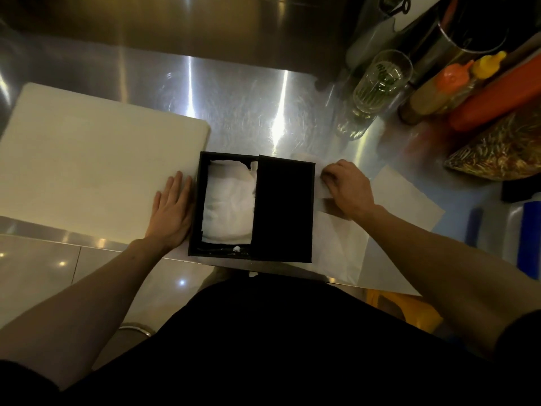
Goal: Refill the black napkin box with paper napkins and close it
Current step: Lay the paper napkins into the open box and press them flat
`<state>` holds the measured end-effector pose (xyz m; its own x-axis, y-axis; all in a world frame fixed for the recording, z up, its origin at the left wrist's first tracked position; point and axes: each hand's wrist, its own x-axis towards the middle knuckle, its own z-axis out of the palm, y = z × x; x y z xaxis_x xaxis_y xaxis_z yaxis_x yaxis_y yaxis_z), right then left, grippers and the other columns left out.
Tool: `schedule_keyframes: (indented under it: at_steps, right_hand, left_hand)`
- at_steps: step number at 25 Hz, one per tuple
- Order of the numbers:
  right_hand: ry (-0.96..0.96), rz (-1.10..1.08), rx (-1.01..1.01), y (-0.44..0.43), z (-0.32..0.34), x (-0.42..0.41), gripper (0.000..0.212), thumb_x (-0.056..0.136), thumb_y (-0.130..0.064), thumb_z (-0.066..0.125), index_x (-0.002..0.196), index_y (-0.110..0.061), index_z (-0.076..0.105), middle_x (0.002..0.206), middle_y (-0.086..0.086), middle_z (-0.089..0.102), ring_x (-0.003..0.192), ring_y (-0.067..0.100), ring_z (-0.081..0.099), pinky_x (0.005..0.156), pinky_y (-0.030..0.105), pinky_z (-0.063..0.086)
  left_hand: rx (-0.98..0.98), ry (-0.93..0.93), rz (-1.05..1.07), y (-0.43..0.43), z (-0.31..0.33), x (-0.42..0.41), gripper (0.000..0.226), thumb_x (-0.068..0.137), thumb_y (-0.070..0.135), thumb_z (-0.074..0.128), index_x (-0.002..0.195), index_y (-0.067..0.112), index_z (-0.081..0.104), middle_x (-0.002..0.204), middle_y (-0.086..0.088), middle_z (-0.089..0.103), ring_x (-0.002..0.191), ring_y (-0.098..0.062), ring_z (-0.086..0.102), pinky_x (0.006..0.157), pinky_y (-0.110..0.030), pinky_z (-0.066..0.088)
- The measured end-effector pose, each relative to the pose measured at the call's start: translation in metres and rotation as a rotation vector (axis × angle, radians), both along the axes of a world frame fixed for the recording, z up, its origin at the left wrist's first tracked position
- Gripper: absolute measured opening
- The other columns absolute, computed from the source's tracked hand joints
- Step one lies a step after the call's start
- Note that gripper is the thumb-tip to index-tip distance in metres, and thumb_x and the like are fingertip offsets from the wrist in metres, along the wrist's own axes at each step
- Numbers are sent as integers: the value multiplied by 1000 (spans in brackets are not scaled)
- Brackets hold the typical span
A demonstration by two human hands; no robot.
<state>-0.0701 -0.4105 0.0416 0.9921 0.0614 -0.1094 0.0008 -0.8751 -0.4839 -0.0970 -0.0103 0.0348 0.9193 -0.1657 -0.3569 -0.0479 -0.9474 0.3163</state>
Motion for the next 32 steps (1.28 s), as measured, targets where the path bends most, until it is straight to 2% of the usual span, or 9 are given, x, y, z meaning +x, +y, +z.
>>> schedule_keyframes:
  at_steps: [3, 8, 11, 14, 17, 21, 26, 29, 32]
  right_hand:
    - [-62, -88, 65, -3, 7, -7, 16, 95, -24, 53, 96, -16, 67, 92, 2, 60, 86, 19, 57, 68, 30, 45]
    - [-194, -222, 213, 8, 35, -20, 11, 94, -20, 57, 94, -13, 66, 92, 3, 62, 83, 16, 58, 74, 33, 50]
    - [-304, -237, 288, 26, 60, -29, 7, 92, -14, 60, 91, -11, 66, 88, 2, 63, 78, 13, 57, 72, 23, 47]
    - [-350, -215, 315, 60, 79, -37, 6, 91, -14, 62, 91, -11, 67, 87, 2, 64, 75, 7, 54, 71, 10, 41]
    - [-349, -221, 302, 99, 89, -43, 6, 90, -15, 64, 91, -9, 67, 87, 3, 64, 75, 9, 56, 69, 15, 45]
    - [-394, -263, 342, 144, 97, -46, 4, 88, -11, 66, 89, -7, 67, 85, 4, 64, 72, 11, 55, 66, 18, 46]
    - [-387, -407, 441, 192, 99, -47, 2, 89, -14, 65, 89, -12, 66, 84, -2, 61, 72, 7, 55, 64, 13, 44]
    - [-335, -506, 419, 215, 90, -51, 1, 90, -18, 63, 89, -18, 64, 83, -5, 61, 72, 7, 56, 64, 20, 49]
    - [-194, -601, 320, 230, 76, -60, 5, 91, -26, 61, 87, -24, 62, 82, -9, 60, 69, 5, 58, 64, 29, 55]
  left_hand:
    - [35, 23, -15, 2, -3, 1, 71, 90, 43, 17, 154, 17, 0, 163, -6, -6, 150, -23, -7, 118, -50, 3]
    - [92, 18, -49, 4, -4, 2, 74, 89, 47, 15, 154, 17, 0, 164, -7, -4, 150, -26, -3, 117, -51, 8]
    - [94, -45, -85, 7, 1, 5, 70, 91, 45, 17, 155, 17, 10, 163, -11, 8, 149, -32, 10, 115, -52, 18]
    - [87, -112, -121, 13, 6, 8, 63, 92, 37, 30, 151, 14, 26, 156, -17, 27, 138, -41, 31, 107, -54, 32]
    - [79, -130, -199, 21, 10, 16, 61, 93, 41, 31, 148, 15, 31, 149, -19, 35, 127, -43, 38, 98, -55, 39]
    - [84, -177, -416, 40, 12, 31, 62, 98, 48, 21, 146, 12, 34, 143, -23, 42, 131, -42, 39, 104, -52, 35]
    - [58, -188, -444, 56, -1, 37, 59, 100, 48, 21, 150, 19, 30, 147, -20, 38, 136, -40, 32, 110, -52, 29]
    - [36, -207, -448, 59, -9, 36, 57, 100, 46, 24, 151, 20, 28, 148, -19, 37, 137, -39, 30, 111, -53, 27]
    - [20, -230, -424, 60, -17, 33, 56, 100, 44, 26, 151, 22, 27, 149, -18, 36, 139, -37, 29, 113, -52, 22]
